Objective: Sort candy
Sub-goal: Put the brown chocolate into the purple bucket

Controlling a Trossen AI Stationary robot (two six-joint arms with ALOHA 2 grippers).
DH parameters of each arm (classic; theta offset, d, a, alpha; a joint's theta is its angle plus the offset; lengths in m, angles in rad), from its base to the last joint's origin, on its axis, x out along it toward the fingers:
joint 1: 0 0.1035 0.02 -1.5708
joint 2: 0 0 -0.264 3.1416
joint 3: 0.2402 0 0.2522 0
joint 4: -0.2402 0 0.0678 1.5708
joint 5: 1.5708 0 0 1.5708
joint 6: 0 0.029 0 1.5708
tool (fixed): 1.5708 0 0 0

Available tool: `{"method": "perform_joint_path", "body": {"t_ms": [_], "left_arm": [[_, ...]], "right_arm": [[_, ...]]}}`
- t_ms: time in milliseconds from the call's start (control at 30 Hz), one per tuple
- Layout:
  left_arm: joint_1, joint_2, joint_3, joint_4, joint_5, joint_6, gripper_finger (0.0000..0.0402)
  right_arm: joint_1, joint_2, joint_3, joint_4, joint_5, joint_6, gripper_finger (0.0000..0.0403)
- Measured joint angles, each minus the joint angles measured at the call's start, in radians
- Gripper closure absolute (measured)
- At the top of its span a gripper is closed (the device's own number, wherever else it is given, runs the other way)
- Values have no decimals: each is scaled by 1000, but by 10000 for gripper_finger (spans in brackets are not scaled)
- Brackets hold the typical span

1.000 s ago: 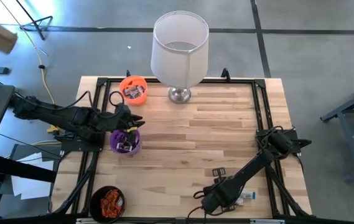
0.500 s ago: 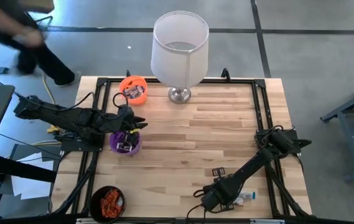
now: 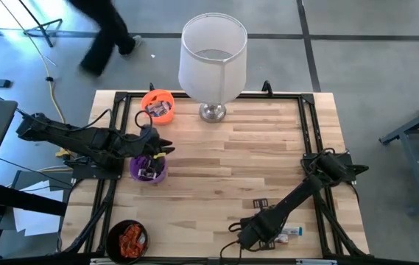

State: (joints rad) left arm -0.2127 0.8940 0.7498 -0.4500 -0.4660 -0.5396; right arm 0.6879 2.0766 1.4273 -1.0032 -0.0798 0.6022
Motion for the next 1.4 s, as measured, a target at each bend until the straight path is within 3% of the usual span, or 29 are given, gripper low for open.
{"method": "perform_joint_path", "body": {"t_ms": [100, 333, 467, 767, 933, 1067, 1400], "left_arm": [[0, 0, 0, -1, 13, 3, 292], [0, 0, 0, -13, 16, 66, 292], [0, -1, 0, -57, 16, 97, 292], [0, -29, -1, -140, 15, 125, 292], [0, -52, -1, -170, 15, 132, 292], [0, -74, -1, -176, 7, 137, 292], [0, -136, -1, -217, -68, 151, 292]], "right_arm": [[-27, -6, 4, -16, 25, -20, 384], [-119, -5, 118, -163, 272, -168, 397], [-182, -6, 148, -123, 367, -311, 397], [-368, -7, 148, 36, 394, -590, 397], [-467, -7, 173, 182, 470, -650, 396], [-524, -9, 250, 372, 469, -652, 396], [-553, 38, 300, 996, 333, -713, 396]]}}
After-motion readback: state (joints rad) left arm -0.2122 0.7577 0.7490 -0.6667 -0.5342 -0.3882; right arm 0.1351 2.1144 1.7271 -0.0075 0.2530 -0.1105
